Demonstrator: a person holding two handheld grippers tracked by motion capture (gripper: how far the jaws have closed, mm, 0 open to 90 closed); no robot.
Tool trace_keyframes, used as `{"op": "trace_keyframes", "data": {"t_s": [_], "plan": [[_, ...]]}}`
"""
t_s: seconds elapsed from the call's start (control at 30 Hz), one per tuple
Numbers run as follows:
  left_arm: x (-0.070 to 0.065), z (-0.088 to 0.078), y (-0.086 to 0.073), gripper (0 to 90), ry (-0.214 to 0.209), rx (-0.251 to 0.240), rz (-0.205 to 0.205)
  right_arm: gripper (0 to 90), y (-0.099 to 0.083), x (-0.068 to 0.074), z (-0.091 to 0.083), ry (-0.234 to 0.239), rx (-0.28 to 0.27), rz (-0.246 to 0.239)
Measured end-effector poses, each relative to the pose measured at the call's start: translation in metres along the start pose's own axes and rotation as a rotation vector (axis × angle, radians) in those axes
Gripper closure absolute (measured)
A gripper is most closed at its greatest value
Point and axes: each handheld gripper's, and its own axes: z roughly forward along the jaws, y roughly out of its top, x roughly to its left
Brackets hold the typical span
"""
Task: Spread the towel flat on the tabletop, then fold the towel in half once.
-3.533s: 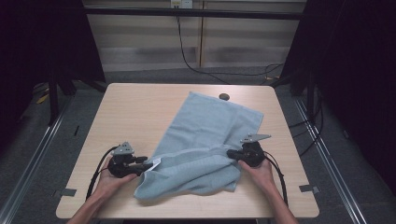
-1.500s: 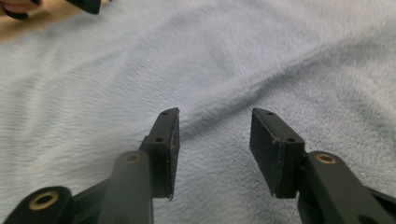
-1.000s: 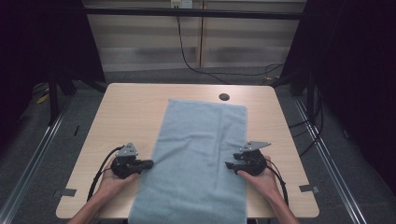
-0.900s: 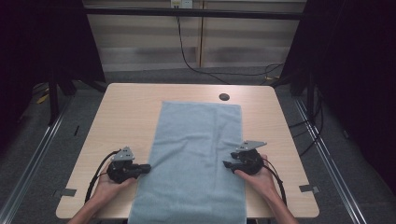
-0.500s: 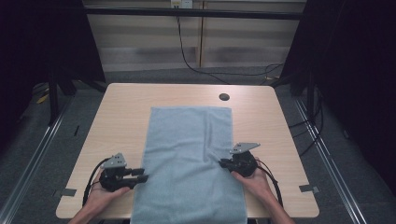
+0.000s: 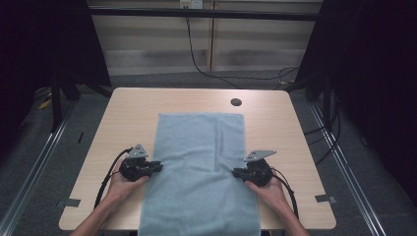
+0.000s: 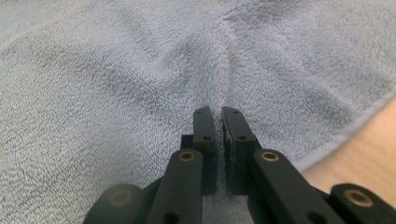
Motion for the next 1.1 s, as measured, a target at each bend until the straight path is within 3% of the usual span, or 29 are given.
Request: {"op": "trace_keyframes", "data": {"t_s": [0.1,0.2,0.27,0.37,0.47,0.5,0.57,0.63,0.7,0.83,0.93,1.03,1.1], "plan": [[-0.003,-0.005,-0.005,79.4,-0.019,-0.003,-0.001,85.7,-0.007,0.007,-0.008,0.011,0.014,-0.002],[-0.015,-0.012,-0.013,79.4,-0.046,0.001,0.008,85.7,-0.016,0.020,-0.018,0.014,0.035,-0.030],[-0.023,-0.017,-0.017,79.4,-0.063,0.009,0.023,85.7,-0.023,0.026,-0.024,0.032,0.035,-0.026],[-0.033,-0.024,-0.024,79.3,-0.097,0.012,0.012,85.7,-0.033,0.032,-0.032,0.057,0.026,-0.007],[-0.045,-0.032,-0.032,79.3,-0.122,0.024,-0.003,85.7,-0.040,0.043,-0.039,0.071,0.034,-0.021],[-0.050,-0.036,-0.035,79.1,-0.135,0.029,0.012,85.2,-0.042,0.047,-0.042,0.071,0.046,-0.031],[-0.058,-0.042,-0.040,77.7,-0.142,0.036,0.004,82.2,-0.045,0.053,-0.046,0.084,0.056,-0.036],[-0.062,-0.046,-0.041,70.7,-0.162,0.037,-0.004,76.7,-0.046,0.057,-0.050,0.096,0.048,-0.043],[-0.059,-0.048,-0.037,66.4,-0.162,0.009,0.004,68.7,-0.044,0.054,-0.055,0.101,0.003,-0.019],[-0.036,-0.042,-0.017,63.3,-0.124,-0.047,-0.042,66.7,-0.028,0.032,-0.054,0.068,-0.056,0.010],[-0.021,-0.032,-0.002,65.5,-0.132,-0.049,-0.075,63.5,-0.010,0.013,-0.040,0.025,-0.062,0.009],[-0.013,-0.023,0.008,63.2,-0.075,-0.047,-0.058,61.4,0.006,-0.003,-0.020,0.006,-0.061,0.010],[-0.007,-0.017,0.011,62.3,-0.070,-0.063,-0.100,59.2,0.011,-0.010,-0.004,-0.017,-0.036,0.001]]}}
